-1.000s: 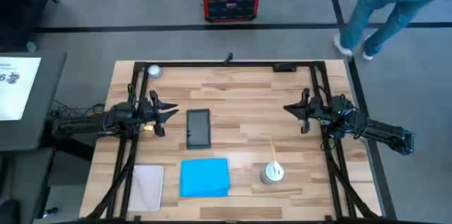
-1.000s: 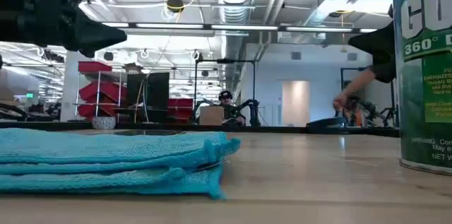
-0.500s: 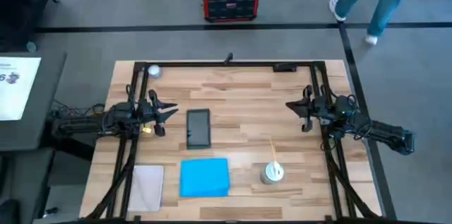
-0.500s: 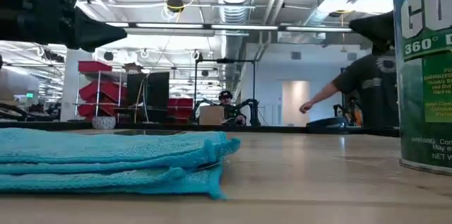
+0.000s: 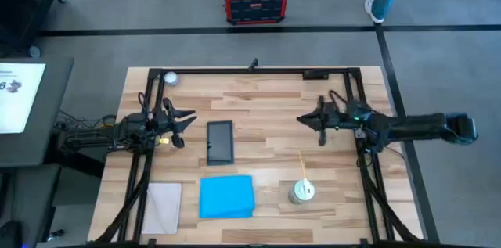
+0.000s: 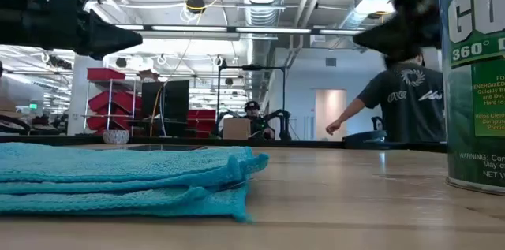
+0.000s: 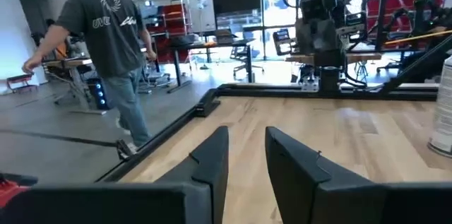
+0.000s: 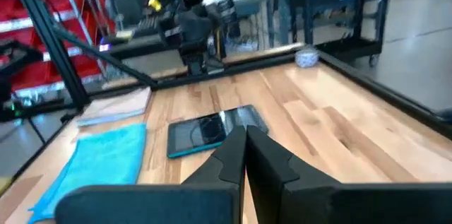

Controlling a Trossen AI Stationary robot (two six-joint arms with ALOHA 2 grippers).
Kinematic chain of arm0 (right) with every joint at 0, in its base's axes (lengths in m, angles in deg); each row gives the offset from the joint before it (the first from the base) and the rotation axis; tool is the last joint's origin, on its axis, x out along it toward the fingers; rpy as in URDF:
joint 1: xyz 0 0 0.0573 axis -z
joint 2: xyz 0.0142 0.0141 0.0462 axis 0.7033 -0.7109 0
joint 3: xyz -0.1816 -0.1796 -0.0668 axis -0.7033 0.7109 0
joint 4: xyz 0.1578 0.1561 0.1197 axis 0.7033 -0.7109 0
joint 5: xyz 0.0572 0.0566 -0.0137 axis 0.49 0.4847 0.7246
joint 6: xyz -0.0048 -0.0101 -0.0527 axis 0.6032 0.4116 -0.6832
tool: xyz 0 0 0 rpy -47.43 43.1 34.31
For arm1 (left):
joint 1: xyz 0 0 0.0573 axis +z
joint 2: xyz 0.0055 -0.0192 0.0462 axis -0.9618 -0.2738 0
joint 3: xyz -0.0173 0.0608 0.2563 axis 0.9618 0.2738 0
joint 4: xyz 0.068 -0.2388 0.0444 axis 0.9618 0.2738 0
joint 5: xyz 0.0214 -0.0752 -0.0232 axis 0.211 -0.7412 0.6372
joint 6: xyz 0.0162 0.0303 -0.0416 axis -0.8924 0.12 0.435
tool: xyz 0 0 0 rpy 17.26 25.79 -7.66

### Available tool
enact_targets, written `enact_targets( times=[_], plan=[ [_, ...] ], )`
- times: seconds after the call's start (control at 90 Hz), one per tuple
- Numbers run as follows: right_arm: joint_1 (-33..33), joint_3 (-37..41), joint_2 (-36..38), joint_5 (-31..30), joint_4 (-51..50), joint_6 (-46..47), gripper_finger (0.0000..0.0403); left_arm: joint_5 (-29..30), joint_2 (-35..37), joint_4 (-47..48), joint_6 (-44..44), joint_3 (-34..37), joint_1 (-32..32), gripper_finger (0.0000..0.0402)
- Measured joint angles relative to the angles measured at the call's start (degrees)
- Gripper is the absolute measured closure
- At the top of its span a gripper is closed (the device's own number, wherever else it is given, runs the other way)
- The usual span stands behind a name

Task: Apply microfiber cloth
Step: Spray the front of the blue tablet with the spray bottle

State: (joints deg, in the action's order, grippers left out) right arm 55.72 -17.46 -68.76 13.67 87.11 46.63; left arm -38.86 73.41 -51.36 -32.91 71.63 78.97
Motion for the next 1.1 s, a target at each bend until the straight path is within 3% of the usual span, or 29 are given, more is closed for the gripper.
enact_targets(
  times=[0.144, 0.3, 0.478, 0.667, 0.811, 0.9, 1.1],
  plan=[
    [-2.5, -13.0, -20.4, 0.4, 2.4, -4.8, 0.0403, 0.0, 0.0, 0.0, 0.1, 0.0, 0.0, 0.0329],
    [-3.0, -25.4, -39.3, 7.4, 10.5, -5.3, 0.0403, 0.0, 0.0, 0.0, 0.1, 0.0, 0.0, 0.0329],
    [-2.1, -42.1, -54.8, 7.0, -1.7, -8.3, 0.0403, 0.0, 0.0, 0.9, 0.0, 0.0, 0.0, 0.0329],
    [-3.1, -62.5, -65.7, 1.6, -23.3, -17.4, 0.0403, 0.0, 0.0, 1.2, 0.2, 0.0, 0.0, 0.0329],
    [-4.4, -74.5, -70.8, -4.9, -34.1, -24.0, 0.0403, 0.0, 0.0, 1.2, 0.3, 0.0, 0.0, 0.0329],
    [-4.7, -80.2, -73.0, -7.9, -39.1, -26.7, 0.0403, 0.0, 0.0, 1.2, 0.6, 0.0, 0.0, 0.0329],
    [-4.6, -87.1, -77.3, -8.0, -48.5, -28.4, 0.0403, 0.0, 0.0, 1.3, 0.7, 0.0, 0.0, 0.0329]
  ],
)
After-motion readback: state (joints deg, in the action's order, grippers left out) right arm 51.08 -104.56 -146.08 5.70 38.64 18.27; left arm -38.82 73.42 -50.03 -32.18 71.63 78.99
